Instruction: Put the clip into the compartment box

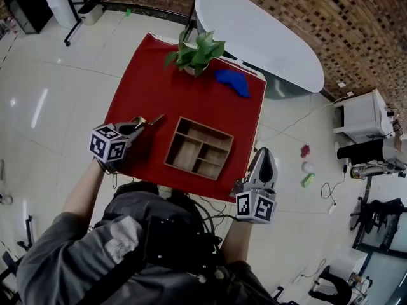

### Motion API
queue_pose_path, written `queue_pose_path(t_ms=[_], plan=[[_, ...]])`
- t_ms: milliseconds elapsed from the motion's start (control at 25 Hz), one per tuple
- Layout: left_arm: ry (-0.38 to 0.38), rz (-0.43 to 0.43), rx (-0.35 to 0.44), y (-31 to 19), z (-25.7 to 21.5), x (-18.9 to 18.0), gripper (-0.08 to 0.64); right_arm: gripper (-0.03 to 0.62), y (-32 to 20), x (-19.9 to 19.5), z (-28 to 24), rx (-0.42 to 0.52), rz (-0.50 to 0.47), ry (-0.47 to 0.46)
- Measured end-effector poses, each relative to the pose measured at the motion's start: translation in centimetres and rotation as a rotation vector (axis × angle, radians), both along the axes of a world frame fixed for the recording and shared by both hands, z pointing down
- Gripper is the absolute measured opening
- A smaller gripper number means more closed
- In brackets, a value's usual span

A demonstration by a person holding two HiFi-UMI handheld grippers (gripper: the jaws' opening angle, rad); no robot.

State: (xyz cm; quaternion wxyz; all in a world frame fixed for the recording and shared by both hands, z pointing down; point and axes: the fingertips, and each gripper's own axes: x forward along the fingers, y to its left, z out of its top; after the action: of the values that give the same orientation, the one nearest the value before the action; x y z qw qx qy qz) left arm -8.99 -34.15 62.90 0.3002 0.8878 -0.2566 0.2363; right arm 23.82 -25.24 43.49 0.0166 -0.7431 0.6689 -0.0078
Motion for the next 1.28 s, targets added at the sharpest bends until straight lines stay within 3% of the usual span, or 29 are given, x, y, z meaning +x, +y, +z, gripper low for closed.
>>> queue_pose_path(t_ms=[160,360,680,840,1000,1280], plan=[[0.081,-0.072,0.09,0.0,-5.2,0.5,0.023,0.0,0.7,0.9,-1.5,0.017,-0.025,0.014],[0.217,-0.125,0.274,0.6,-14.8,1.7,0.023,0.0,1.6,1.7,-3.7,0.061,-0.034,-0.001],[0.335,-0.191,0.549,3.2,-27.2,3.5,0.023,0.0,3.4,2.6,-6.0,0.085,-0.077,0.014],[0.365,-0.202,0.593,4.8,-30.1,3.9,0.023,0.0,4.3,3.2,-6.5,0.094,-0.086,0.009],[0.345,-0.236,0.582,5.8,-30.2,3.6,0.022,0.0,4.6,2.8,-6.5,0.094,-0.105,0.005],[0.386,-0.237,0.61,7.3,-31.1,3.1,0.023,0.0,5.0,2.1,-7.4,0.106,-0.126,0.009]])
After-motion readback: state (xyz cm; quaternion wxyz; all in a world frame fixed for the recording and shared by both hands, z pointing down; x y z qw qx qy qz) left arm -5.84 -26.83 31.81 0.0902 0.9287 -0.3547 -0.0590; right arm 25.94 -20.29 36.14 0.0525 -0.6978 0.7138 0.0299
